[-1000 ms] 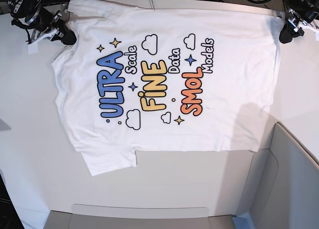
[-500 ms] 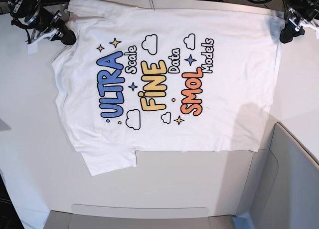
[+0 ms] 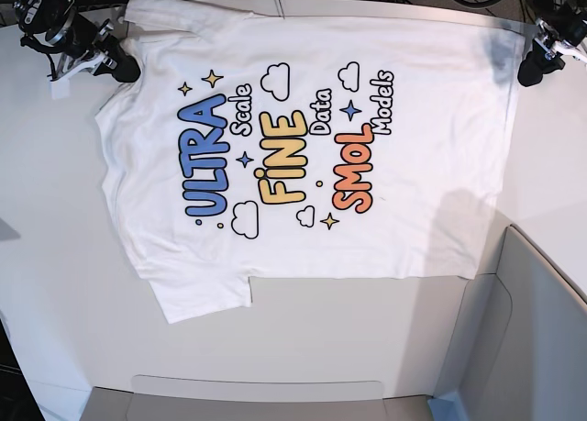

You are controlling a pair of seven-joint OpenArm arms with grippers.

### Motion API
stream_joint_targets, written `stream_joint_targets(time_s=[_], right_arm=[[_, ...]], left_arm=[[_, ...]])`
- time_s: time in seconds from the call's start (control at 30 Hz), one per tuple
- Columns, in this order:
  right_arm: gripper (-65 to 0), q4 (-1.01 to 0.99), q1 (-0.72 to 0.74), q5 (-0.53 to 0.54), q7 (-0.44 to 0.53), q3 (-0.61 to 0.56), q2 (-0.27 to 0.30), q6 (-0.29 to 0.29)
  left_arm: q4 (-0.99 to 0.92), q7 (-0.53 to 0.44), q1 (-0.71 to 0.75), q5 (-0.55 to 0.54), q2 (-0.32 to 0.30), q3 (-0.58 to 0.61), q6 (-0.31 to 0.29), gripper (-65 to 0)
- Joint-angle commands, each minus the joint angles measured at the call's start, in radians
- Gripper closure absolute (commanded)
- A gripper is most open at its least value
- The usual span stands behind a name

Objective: Layout the t-shirt on the table in an organized manner, then fold the t-shirt properly
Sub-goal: 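Release the shoulder corner and regrasp the shirt edge with the left gripper, then pull the shirt edge outward with the left gripper, smoothing the shoulder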

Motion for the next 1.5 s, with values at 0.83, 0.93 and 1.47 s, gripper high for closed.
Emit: stream_joint_targets(time_s=[0.83, 0.93, 1.47], right_arm=[[0.0, 0.001, -0.009, -0.04, -0.016, 0.0, 0.009, -0.003], [0.0, 0.001, -0.009, -0.04, -0.016, 0.0, 0.009, -0.003], [0.0, 0.001, -0.009, -0.038, -0.016, 0.0, 0.009, -0.003]], left_arm=[[0.015, -0.007, 0.007, -0.009, -0.027, 0.104, 0.01, -30.0], [0.015, -0.007, 0.004, 0.033, -0.027, 0.125, 0.01, -30.0], [0.015, -0.007, -0.001, 0.177, -0.028, 0.154, 0.003, -30.0]])
